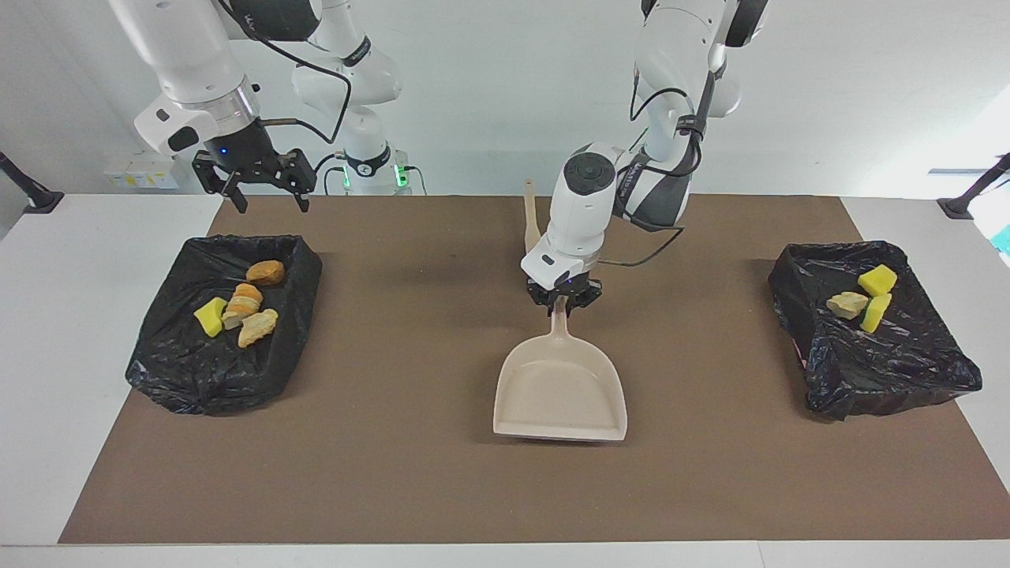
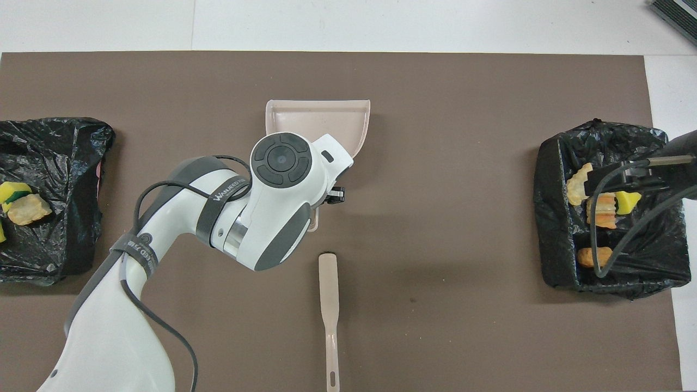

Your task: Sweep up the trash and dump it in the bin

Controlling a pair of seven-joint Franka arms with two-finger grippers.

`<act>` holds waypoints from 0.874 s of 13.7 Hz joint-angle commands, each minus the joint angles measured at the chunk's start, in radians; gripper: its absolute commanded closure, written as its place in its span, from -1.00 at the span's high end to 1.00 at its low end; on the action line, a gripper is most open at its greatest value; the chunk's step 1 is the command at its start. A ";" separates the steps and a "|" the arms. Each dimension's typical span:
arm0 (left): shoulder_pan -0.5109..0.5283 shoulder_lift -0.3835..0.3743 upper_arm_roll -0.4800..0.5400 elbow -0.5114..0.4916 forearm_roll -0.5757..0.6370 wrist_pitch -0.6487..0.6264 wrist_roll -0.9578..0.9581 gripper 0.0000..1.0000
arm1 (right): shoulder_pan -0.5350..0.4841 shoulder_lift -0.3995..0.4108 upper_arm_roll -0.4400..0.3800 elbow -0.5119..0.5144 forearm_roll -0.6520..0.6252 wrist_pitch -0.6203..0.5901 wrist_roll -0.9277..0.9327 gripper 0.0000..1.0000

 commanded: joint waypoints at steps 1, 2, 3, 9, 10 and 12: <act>-0.033 0.090 0.017 0.105 -0.011 0.002 -0.081 -1.00 | -0.009 -0.026 0.004 -0.035 0.017 0.025 0.008 1.00; -0.033 0.090 0.017 0.103 -0.012 0.002 -0.084 -1.00 | -0.009 -0.026 0.004 -0.035 0.017 0.025 0.007 1.00; -0.042 0.096 0.017 0.100 -0.012 0.007 -0.084 -1.00 | -0.011 -0.026 0.004 -0.035 0.017 0.025 0.007 1.00; -0.050 0.102 0.017 0.102 -0.009 -0.005 -0.084 -0.01 | -0.011 -0.027 0.004 -0.035 0.017 0.025 0.007 1.00; -0.050 0.102 0.020 0.102 -0.003 0.001 -0.086 0.27 | -0.011 -0.027 0.004 -0.035 0.017 0.025 0.007 1.00; -0.033 0.084 0.030 0.103 0.003 0.002 -0.084 1.00 | -0.011 -0.026 0.004 -0.035 0.017 0.025 0.007 1.00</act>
